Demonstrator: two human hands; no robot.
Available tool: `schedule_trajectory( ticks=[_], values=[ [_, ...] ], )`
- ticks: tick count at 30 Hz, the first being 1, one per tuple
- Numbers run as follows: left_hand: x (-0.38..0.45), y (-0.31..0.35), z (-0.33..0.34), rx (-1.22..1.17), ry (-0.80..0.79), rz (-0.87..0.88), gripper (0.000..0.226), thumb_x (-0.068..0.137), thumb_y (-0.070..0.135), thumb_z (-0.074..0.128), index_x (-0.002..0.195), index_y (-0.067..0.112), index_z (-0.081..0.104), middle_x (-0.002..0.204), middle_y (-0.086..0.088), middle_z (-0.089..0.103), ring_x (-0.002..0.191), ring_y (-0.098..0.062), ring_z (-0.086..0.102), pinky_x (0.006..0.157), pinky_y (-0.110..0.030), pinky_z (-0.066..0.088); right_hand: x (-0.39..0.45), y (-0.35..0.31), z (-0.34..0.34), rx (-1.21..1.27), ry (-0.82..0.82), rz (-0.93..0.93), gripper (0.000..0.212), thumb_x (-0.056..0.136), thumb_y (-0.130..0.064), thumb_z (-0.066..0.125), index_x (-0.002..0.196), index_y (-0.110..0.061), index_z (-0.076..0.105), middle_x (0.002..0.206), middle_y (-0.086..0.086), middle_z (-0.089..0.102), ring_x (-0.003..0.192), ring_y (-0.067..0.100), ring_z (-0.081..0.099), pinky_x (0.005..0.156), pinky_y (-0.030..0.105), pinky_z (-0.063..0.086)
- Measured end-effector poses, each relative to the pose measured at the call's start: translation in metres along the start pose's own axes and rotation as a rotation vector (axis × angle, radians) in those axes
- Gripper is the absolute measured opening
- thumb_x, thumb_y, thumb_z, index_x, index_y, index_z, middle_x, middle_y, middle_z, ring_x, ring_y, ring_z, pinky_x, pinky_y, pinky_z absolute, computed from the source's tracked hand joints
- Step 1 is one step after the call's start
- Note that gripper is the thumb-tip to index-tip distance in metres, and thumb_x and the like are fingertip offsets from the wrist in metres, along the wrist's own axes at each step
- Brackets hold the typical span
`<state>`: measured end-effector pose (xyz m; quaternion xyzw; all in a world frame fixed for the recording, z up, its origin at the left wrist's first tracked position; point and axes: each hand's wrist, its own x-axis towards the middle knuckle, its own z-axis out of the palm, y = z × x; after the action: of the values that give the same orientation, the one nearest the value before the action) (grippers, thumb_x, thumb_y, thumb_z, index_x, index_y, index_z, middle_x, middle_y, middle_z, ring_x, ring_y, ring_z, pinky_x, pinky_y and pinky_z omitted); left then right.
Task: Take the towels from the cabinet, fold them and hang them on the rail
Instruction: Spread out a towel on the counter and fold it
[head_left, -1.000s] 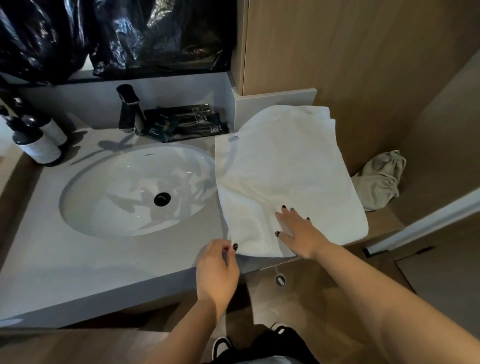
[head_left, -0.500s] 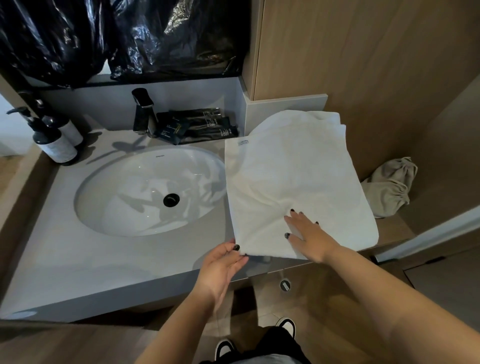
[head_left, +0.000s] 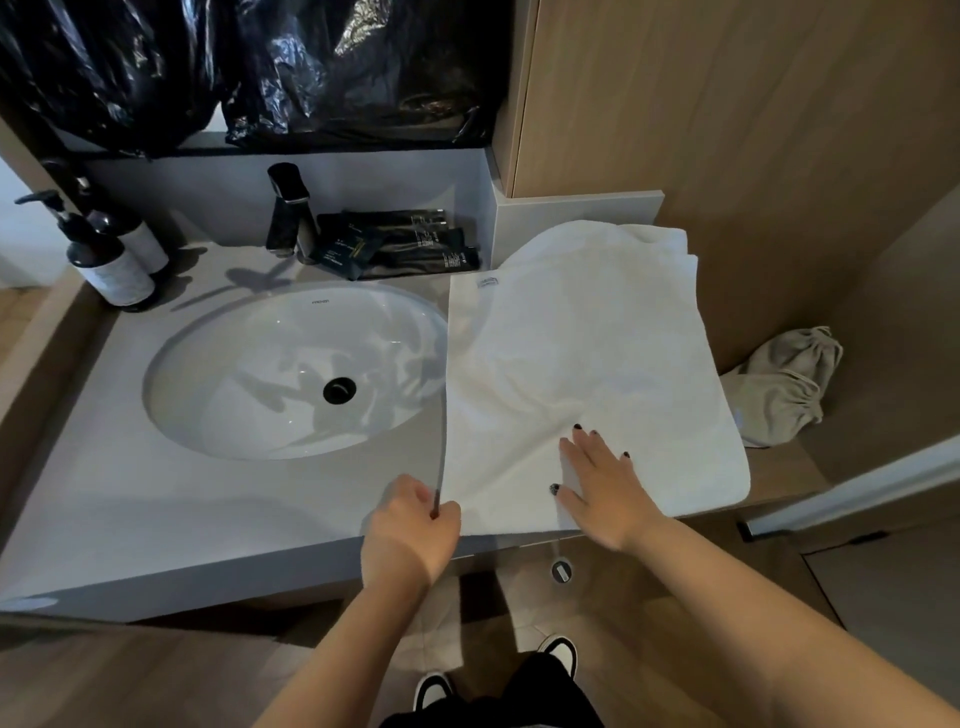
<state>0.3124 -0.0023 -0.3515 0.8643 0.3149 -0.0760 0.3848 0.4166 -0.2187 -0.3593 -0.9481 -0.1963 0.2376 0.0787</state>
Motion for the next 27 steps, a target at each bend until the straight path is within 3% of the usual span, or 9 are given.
schedule_trajectory(
  ticks=[4, 7, 10, 12, 14, 16, 21, 25, 27],
  values=[
    [0.02, 0.014, 0.01, 0.105, 0.175, 0.308, 0.042, 0.09, 0.02, 0.056, 0.131, 0.014, 0.047, 0.13, -0.003, 0.049, 0.12, -0.023, 0.05, 0.103, -0.038, 0.045, -0.005, -0.026, 0.002, -0.004, 0.115, -0.067, 0.062, 0.105, -0.037, 0.033, 0.157, -0.017, 0.004, 0.164, 0.008, -0.009, 0.151, 0.029, -0.009, 0.122, 0.049, 0.006],
    [0.04, 0.04, 0.03, 0.25, 0.051, 0.562, 0.054, 0.096, 0.007, 0.044, 0.149, 0.01, 0.035, 0.161, -0.007, 0.023, 0.148, -0.025, 0.021, 0.118, -0.039, 0.028, 0.007, -0.039, -0.002, -0.005, 0.191, -0.161, 0.06, 0.105, -0.028, 0.032, 0.157, -0.014, 0.006, 0.164, 0.01, -0.009, 0.152, 0.027, -0.009, 0.123, 0.045, 0.006],
    [0.067, 0.051, 0.056, 0.415, -0.083, 0.724, 0.059, 0.101, 0.01, 0.033, 0.156, 0.009, 0.013, 0.165, -0.003, -0.003, 0.152, -0.018, -0.004, 0.124, -0.037, 0.008, 0.03, -0.031, -0.006, 0.053, 0.212, -0.125, 0.059, 0.104, -0.021, 0.032, 0.157, -0.014, 0.008, 0.165, 0.008, -0.009, 0.151, 0.025, -0.011, 0.123, 0.043, 0.003],
    [0.08, 0.044, 0.069, 0.552, -0.112, 0.697, 0.059, 0.105, 0.025, 0.023, 0.157, 0.013, -0.002, 0.161, 0.0, -0.017, 0.152, -0.019, -0.01, 0.124, -0.037, -0.004, 0.039, -0.013, 0.004, -0.001, 0.192, -0.112, 0.058, 0.105, -0.027, 0.026, 0.158, -0.017, 0.005, 0.164, 0.006, -0.011, 0.151, 0.024, -0.012, 0.123, 0.045, 0.001],
    [0.083, 0.034, 0.076, 0.632, 0.008, 0.704, 0.062, 0.101, 0.038, 0.016, 0.157, 0.016, 0.0, 0.162, -0.003, -0.011, 0.152, -0.022, -0.004, 0.122, -0.038, -0.005, 0.039, 0.007, 0.02, -0.092, 0.211, -0.118, 0.06, 0.102, -0.043, 0.012, 0.158, -0.021, 0.003, 0.164, 0.001, -0.01, 0.151, 0.021, -0.011, 0.123, 0.047, 0.002],
    [0.081, 0.031, 0.077, 0.635, 0.053, 0.678, 0.066, 0.097, 0.044, 0.015, 0.158, 0.022, 0.001, 0.164, -0.004, -0.007, 0.152, -0.022, -0.004, 0.122, -0.039, -0.004, 0.038, 0.024, 0.028, -0.127, 0.233, -0.117, 0.065, 0.099, -0.053, 0.006, 0.158, -0.024, 0.003, 0.164, -0.002, -0.007, 0.151, 0.018, -0.01, 0.123, 0.047, 0.0],
    [0.08, 0.03, 0.075, 0.662, 0.036, 0.632, 0.067, 0.097, 0.051, 0.013, 0.154, 0.035, -0.018, 0.162, -0.002, -0.022, 0.15, -0.021, -0.019, 0.119, -0.038, -0.012, 0.029, 0.054, 0.022, -0.14, 0.26, -0.048, 0.079, 0.09, -0.066, -0.013, 0.156, -0.024, -0.006, 0.162, -0.004, -0.013, 0.15, 0.017, -0.015, 0.122, 0.044, -0.004],
    [0.07, 0.03, 0.071, 0.681, 0.003, 0.581, 0.069, 0.092, 0.052, 0.004, 0.156, 0.031, -0.014, 0.164, -0.01, -0.016, 0.151, -0.029, -0.014, 0.12, -0.044, -0.006, 0.015, 0.086, 0.017, -0.144, 0.233, 0.076, 0.073, 0.094, -0.062, 0.0, 0.156, -0.023, -0.01, 0.162, -0.005, -0.018, 0.149, 0.016, -0.02, 0.121, 0.041, -0.011],
    [0.058, 0.046, 0.075, 0.625, -0.027, 0.477, 0.068, 0.097, 0.046, 0.015, 0.156, 0.026, -0.012, 0.162, -0.016, -0.018, 0.149, -0.035, -0.017, 0.12, -0.051, -0.005, 0.011, 0.094, 0.01, -0.038, 0.229, 0.105, 0.066, 0.102, -0.051, 0.016, 0.157, -0.021, -0.001, 0.164, -0.005, -0.012, 0.15, 0.016, -0.017, 0.122, 0.043, -0.01]
  ],
)
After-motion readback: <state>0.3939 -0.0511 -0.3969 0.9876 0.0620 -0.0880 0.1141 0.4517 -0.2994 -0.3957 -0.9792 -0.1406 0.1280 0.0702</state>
